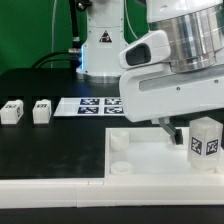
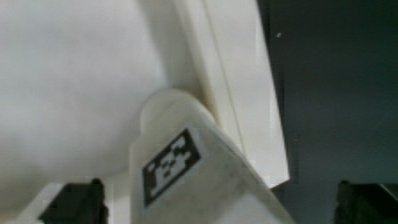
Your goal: Assemble one leg
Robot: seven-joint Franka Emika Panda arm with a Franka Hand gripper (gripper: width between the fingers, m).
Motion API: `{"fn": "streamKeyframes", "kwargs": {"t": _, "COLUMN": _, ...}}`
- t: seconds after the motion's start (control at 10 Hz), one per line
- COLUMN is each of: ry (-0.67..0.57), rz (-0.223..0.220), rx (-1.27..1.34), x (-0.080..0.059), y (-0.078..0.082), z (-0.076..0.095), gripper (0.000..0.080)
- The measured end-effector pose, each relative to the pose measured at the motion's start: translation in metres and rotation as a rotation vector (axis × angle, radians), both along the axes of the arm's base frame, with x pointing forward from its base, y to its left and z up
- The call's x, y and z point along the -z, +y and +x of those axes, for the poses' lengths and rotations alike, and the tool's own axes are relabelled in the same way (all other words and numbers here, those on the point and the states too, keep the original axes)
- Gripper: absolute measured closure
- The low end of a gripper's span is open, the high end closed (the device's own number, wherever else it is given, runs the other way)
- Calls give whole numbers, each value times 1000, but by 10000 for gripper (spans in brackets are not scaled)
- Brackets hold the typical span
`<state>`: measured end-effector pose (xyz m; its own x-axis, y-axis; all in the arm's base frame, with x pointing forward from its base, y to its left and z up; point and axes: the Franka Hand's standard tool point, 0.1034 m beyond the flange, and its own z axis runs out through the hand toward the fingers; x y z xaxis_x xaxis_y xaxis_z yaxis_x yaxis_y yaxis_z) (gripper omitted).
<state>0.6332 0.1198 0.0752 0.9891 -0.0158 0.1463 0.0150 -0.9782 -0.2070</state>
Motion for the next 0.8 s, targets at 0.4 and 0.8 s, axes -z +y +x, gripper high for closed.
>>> {"fn": "streamKeyframes", "kwargs": {"t": 0.4, "ry": 14, "rz": 9, "rx": 86, "x": 2, "y": -3, "z": -1, "gripper": 389}}
{"fn": "streamKeyframes", "kwargs": {"t": 0.8, "ry": 95, "rz": 72, "rx": 479, "x": 3, "y": -12, "z": 0, "gripper": 486}}
